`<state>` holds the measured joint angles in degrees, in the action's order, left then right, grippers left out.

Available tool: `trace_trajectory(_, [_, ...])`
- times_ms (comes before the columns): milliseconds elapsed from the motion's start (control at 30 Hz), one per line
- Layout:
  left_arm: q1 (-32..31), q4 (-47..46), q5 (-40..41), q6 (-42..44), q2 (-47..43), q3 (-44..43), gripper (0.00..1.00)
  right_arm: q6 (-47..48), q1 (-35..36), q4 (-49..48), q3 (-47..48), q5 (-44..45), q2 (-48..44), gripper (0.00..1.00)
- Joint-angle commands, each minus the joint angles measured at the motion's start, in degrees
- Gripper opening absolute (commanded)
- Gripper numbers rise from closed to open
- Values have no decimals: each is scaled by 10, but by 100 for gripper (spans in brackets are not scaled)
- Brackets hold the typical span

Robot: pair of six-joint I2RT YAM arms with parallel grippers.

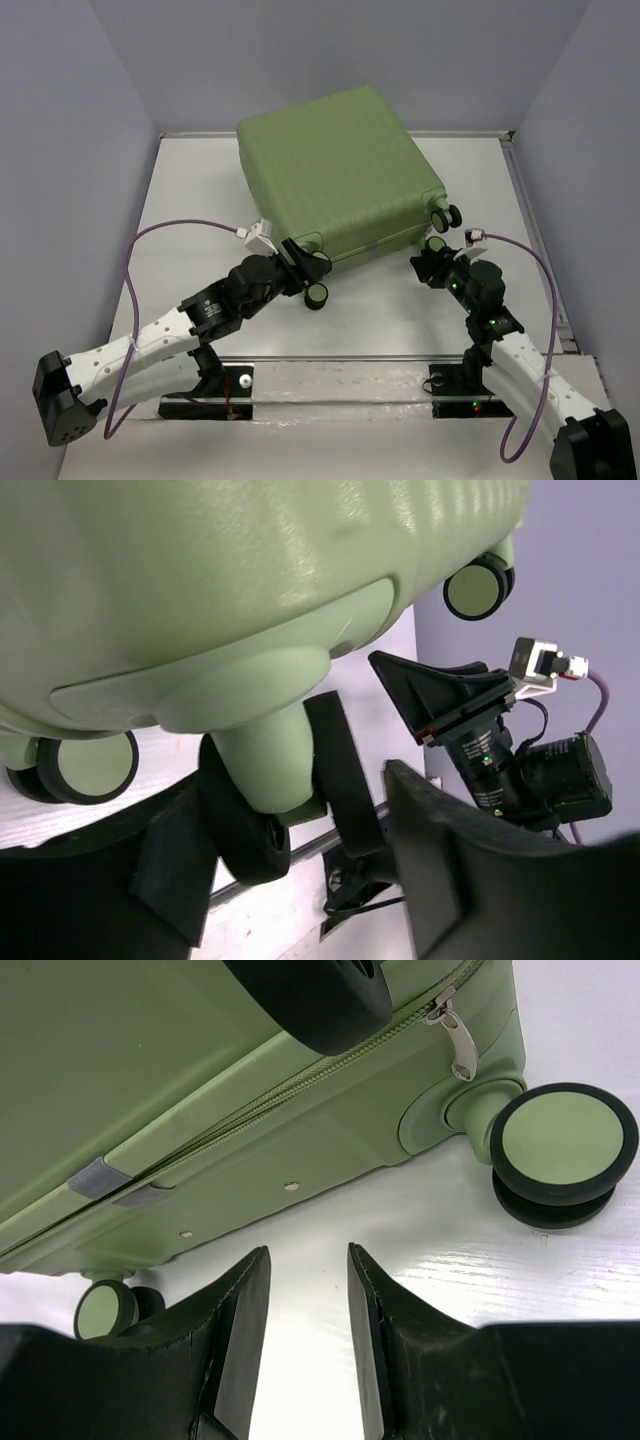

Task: Pack the luggage

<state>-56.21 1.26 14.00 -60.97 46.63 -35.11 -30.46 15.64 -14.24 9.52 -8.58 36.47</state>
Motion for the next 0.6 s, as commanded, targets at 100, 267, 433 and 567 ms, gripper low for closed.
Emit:
trace_trajectory(100, [-7,-80,31,-20,-43,32,36,-7,-2,-33,-5,5,-7,43])
trace_trajectory(267, [-7,-101,25,-6,-37,14,7,4,-2,-25,4,16,0,46])
trace_trajectory(433, [-7,-131,7,13,-32,-13,6,11,-2,-28,5,62,1,47])
trace_trajectory(567, [-7,-172,-7,17,-39,-16,6,14,-8,-36,17,105,24,48])
